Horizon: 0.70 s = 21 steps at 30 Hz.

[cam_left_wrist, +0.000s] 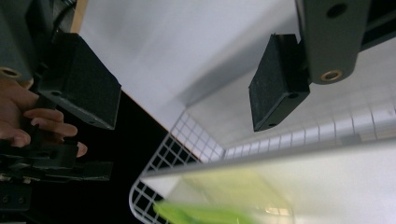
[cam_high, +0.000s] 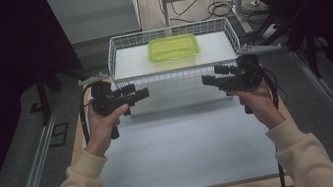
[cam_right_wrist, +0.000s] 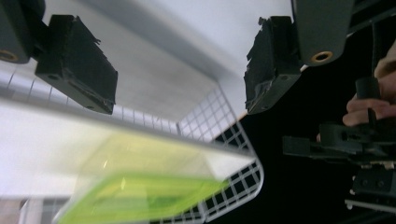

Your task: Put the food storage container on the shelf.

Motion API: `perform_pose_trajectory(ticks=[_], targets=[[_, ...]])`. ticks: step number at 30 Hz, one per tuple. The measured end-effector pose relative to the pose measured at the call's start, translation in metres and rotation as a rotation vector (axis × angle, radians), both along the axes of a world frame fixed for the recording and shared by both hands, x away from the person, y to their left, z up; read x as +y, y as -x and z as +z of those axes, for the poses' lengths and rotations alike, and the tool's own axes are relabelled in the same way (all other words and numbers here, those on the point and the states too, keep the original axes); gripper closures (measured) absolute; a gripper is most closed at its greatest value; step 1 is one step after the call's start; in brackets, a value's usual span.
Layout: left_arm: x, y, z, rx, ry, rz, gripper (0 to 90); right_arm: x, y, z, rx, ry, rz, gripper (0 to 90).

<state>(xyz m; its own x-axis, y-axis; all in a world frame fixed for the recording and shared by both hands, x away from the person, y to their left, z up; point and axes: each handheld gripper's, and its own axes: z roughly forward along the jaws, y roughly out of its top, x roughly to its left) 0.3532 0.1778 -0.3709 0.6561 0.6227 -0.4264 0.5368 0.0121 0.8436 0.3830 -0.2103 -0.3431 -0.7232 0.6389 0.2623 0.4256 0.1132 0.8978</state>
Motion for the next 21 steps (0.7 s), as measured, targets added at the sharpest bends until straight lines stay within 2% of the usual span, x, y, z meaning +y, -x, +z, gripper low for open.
perform_pose_trajectory(ticks=[2, 3, 4, 5, 6, 8, 11, 13, 14, 15, 18, 21], targets=[[-0.001, 0.01, -0.009, 0.001, -0.004, -0.008, 24.8, -0.002, 0.009, -0.011, 0.001, 0.007, 0.014, 25.2], [-0.001, 0.015, -0.014, 0.001, -0.008, -0.012, 24.8, -0.005, 0.017, -0.021, 0.002, 0.006, 0.026, 25.1], [-0.001, 0.02, -0.019, 0.0, -0.01, -0.015, 24.8, -0.005, 0.017, -0.021, 0.002, 0.006, 0.026, 25.1], [-0.001, 0.025, -0.025, 0.001, -0.015, -0.017, 25.0, -0.008, 0.026, -0.031, 0.006, 0.007, 0.036, 24.9], [-0.001, 0.03, -0.031, 0.003, -0.023, -0.019, 25.0, -0.008, 0.026, -0.031, 0.006, 0.007, 0.036, 24.9], [-0.001, 0.039, -0.044, 0.012, -0.026, -0.02, 25.2, -0.011, 0.035, -0.041, 0.005, 0.01, 0.044, 24.7], [-0.001, 0.051, -0.063, 0.032, -0.04, -0.022, 25.2, -0.016, 0.048, -0.058, 0.005, 0.032, 0.052, 24.4], [-0.001, 0.058, -0.075, 0.041, -0.06, -0.021, 24.9, -0.02, 0.06, -0.075, 0.013, 0.058, 0.057, 24.0], [-0.001, 0.06, -0.081, 0.045, -0.068, -0.025, 24.3, -0.021, 0.063, -0.082, 0.017, 0.063, 0.055, 24.0], [-0.001, 0.064, -0.086, 0.05, -0.071, -0.029, 24.3, -0.021, 0.063, -0.082, 0.017, 0.063, 0.055, 24.0], [-0.004, 0.075, -0.105, 0.058, -0.088, -0.02, 24.1, -0.021, 0.07, -0.103, 0.046, 0.079, 0.057, 23.9], [-0.009, 0.082, -0.125, 0.1, -0.111, -0.028, 24.1, -0.019, 0.074, -0.121, 0.075, 0.114, 0.063, 23.5]])
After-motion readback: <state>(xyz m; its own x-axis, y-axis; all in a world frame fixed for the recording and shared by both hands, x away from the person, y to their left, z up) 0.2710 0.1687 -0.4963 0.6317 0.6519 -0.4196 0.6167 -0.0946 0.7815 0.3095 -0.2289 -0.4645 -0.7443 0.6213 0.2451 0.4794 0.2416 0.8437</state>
